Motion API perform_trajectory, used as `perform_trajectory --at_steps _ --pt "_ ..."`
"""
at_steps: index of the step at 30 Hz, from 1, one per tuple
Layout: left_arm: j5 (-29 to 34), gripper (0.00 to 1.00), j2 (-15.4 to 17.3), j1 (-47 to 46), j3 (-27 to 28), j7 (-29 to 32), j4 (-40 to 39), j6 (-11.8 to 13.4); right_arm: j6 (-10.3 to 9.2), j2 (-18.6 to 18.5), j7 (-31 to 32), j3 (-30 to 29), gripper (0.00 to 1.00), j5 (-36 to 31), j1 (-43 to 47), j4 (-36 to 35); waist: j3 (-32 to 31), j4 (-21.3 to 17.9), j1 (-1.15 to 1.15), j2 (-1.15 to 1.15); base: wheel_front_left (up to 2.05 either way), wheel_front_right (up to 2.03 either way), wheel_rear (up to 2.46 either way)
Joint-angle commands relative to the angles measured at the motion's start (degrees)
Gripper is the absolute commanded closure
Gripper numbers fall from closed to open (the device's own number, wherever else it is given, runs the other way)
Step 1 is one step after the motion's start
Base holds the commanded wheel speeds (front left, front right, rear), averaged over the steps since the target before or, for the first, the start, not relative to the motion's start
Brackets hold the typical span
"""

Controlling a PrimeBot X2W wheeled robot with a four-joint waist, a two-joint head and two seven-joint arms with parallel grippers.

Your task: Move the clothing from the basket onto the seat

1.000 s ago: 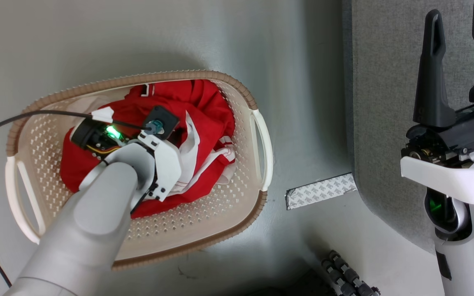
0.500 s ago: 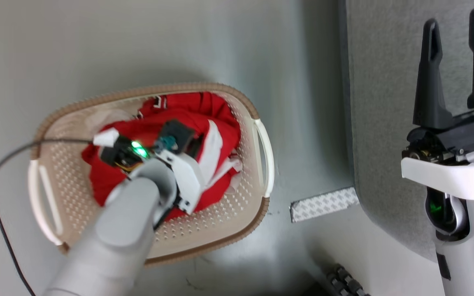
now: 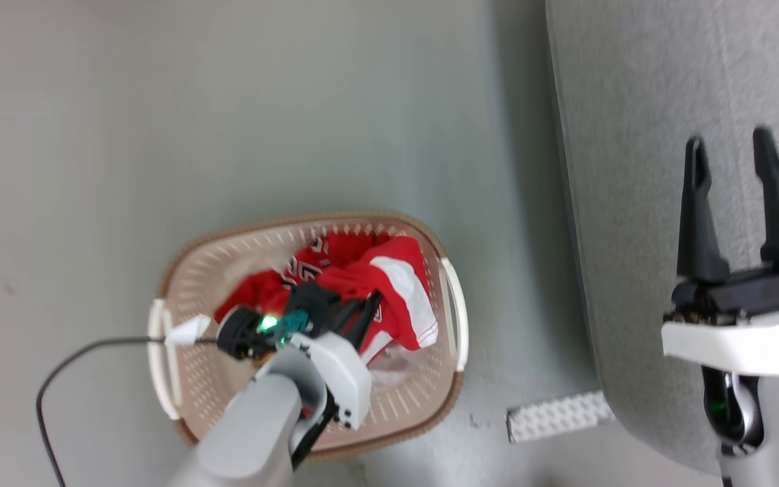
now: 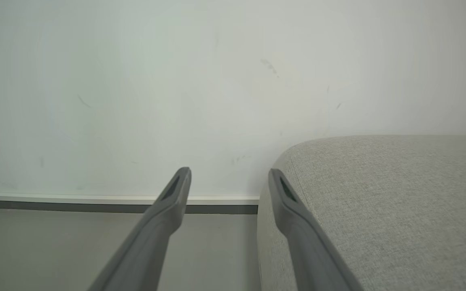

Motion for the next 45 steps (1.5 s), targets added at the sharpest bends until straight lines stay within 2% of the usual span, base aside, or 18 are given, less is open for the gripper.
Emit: perform_trajectory --at_steps 1,11,17,29,37,45 --pt "-1.2 1.00 -0.2 1.7 0.1 -1.0 -0.2 0.3 -0.12 0.0 0.0 -0.5 0.00 -0.8 1.7 0.4 -5.5 2.4 0.01 0.00 0.00 0.00 0.00" --pt "-4.1 1.00 -0.8 9.1 1.5 -2.6 -2.5 1.8 -0.12 -0.7 0.0 -2.0 0.00 -1.6 9.0 2.4 -15.8 4.9 0.01 0.00 0.00 0.00 0.00" --pt "-4.8 1.00 -0.8 13.8 3.1 -2.6 -6.6 2.9 -0.12 -1.3 0.0 -2.9 0.00 -1.7 12.8 3.7 -21.8 5.9 0.01 0.00 0.00 0.00 0.00" --pt "-4.4 1.00 0.6 23.0 7.6 -2.6 -18.5 5.2 -0.12 -1.9 0.0 -4.3 0.00 -2.4 19.5 6.7 -31.6 8.1 0.01 0.00 0.00 0.00 0.00" --pt "-4.5 1.00 1.7 28.3 9.9 -2.6 -22.6 5.8 -0.12 -2.9 0.0 -4.1 0.00 -2.6 25.1 11.3 -39.6 10.2 0.01 0.00 0.00 0.00 0.00" --pt "-4.8 1.00 3.6 31.2 12.5 -2.6 -25.8 6.6 -0.12 -3.4 0.0 -4.6 0.00 -1.9 27.8 13.3 -43.3 11.1 0.01 0.00 0.00 0.00 0.00"
